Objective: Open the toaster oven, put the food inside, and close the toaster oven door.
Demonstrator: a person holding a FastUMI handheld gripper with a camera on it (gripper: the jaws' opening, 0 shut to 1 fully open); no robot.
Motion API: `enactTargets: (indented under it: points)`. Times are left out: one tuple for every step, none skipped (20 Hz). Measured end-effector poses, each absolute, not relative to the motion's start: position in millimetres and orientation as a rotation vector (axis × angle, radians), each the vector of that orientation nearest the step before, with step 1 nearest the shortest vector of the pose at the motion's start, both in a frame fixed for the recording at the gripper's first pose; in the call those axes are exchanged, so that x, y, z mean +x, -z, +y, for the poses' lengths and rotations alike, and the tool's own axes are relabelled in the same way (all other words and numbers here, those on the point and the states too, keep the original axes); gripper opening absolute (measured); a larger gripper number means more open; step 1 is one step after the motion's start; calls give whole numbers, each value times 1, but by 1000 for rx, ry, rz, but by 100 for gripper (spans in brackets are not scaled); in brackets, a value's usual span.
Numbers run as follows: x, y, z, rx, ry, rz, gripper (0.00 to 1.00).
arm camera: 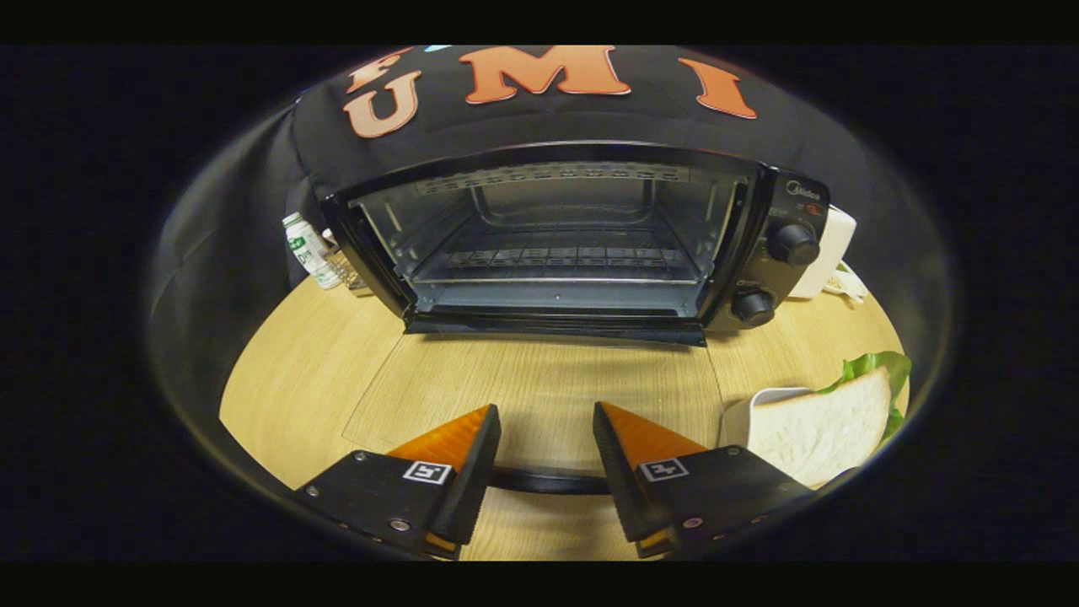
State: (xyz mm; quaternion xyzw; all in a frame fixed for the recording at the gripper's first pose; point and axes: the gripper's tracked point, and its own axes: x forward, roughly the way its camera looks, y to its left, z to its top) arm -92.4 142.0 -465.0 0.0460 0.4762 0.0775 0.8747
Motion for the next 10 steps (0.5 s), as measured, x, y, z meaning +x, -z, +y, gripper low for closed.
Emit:
enactTargets:
  points:
    - [-91, 465, 143, 89, -170, 994, 67]
    - [-90, 464, 144, 94, -176, 1008, 68]
    - [-89, 460, 145, 113, -179, 1012, 69]
    - [-86, 453, 145, 132, -183, 1000, 74]
    - [-82, 441, 144, 142, -186, 968, 76]
    - [-75, 428, 142, 142, -194, 923, 86]
    - [-70, 414, 139, 132, -204, 882, 91]
    - [-65, 401, 134, 114, -205, 851, 98]
    - [-63, 390, 129, 101, -204, 823, 98]
    - [-59, 380, 125, 98, -202, 800, 99]
